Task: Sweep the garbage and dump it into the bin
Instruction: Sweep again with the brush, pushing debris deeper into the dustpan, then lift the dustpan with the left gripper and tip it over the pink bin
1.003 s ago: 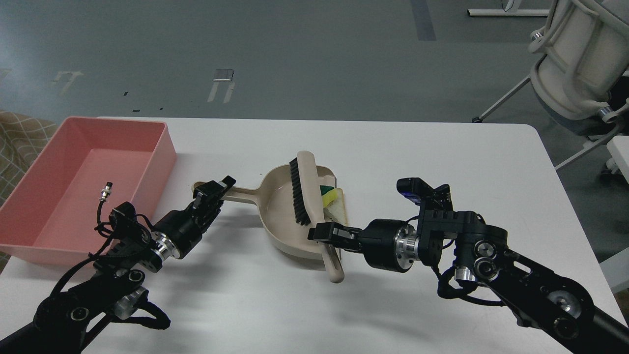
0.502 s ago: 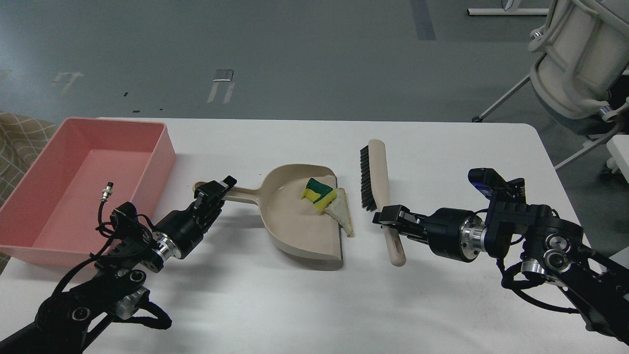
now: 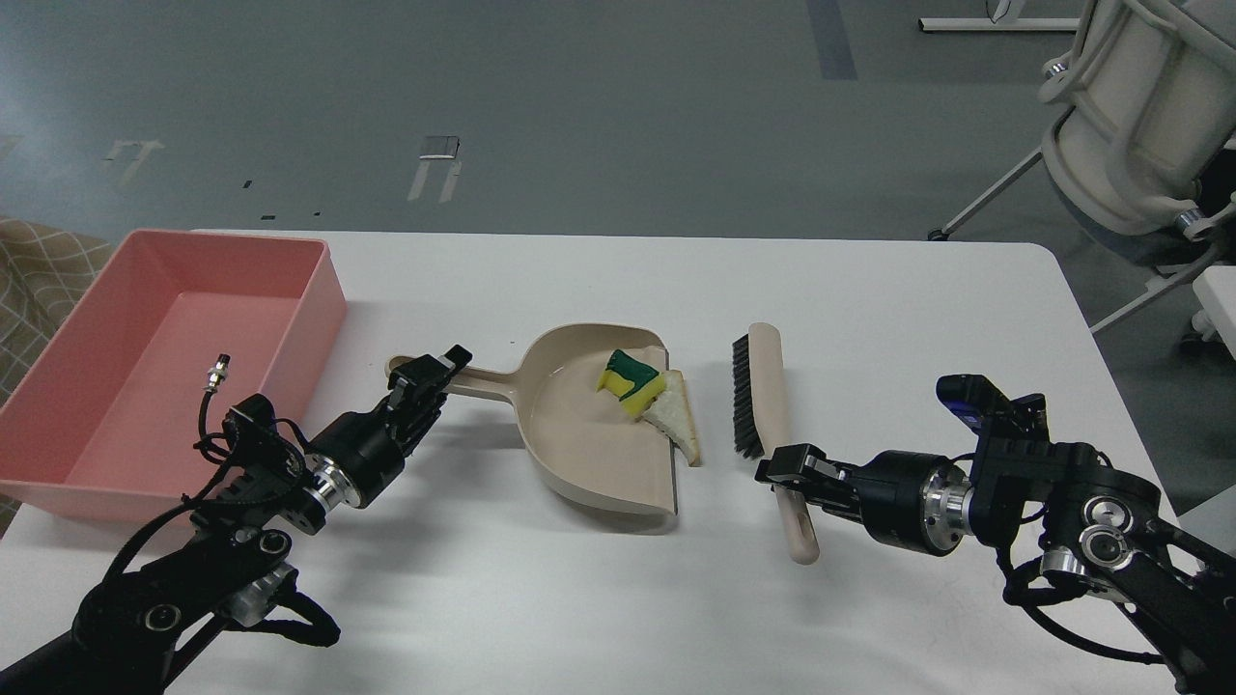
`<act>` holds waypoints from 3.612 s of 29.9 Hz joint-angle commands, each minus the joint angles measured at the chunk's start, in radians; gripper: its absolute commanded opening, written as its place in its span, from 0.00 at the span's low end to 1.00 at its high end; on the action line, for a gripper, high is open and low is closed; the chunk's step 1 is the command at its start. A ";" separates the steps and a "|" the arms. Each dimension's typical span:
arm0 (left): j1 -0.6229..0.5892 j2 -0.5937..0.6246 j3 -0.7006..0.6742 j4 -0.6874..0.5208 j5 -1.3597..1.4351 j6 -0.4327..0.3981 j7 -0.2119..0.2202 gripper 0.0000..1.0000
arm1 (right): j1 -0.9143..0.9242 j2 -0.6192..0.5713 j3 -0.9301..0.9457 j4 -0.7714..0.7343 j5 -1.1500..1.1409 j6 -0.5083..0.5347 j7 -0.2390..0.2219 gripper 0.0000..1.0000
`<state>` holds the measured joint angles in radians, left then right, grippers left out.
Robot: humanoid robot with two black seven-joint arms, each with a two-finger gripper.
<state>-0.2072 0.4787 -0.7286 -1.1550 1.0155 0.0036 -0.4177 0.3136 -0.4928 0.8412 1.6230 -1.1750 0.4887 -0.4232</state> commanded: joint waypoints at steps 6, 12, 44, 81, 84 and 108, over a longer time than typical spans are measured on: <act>-0.015 -0.025 0.000 -0.003 0.002 0.007 0.014 0.00 | -0.005 -0.001 -0.002 -0.002 0.000 0.000 0.000 0.00; -0.029 -0.035 0.005 -0.003 0.002 0.010 0.017 0.00 | -0.015 -0.001 -0.002 -0.005 0.000 0.000 0.000 0.00; -0.058 -0.035 0.071 0.008 -0.003 0.032 0.011 0.00 | 0.055 0.151 0.041 0.029 0.052 0.000 -0.006 0.00; -0.054 0.242 -0.127 -0.166 -0.147 -0.017 -0.015 0.00 | -0.071 -0.227 0.165 0.026 0.123 0.000 -0.002 0.00; -0.023 0.302 -0.150 -0.201 -0.167 -0.031 -0.041 0.00 | -0.071 -0.225 0.165 0.021 0.123 0.000 -0.002 0.00; 0.497 0.376 -0.799 -0.144 -0.385 -0.321 -0.044 0.00 | -0.070 -0.224 0.170 0.009 0.123 0.000 -0.002 0.00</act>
<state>0.2254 0.8501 -1.4586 -1.3340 0.6307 -0.2858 -0.4602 0.2440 -0.7164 1.0107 1.6314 -1.0523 0.4887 -0.4248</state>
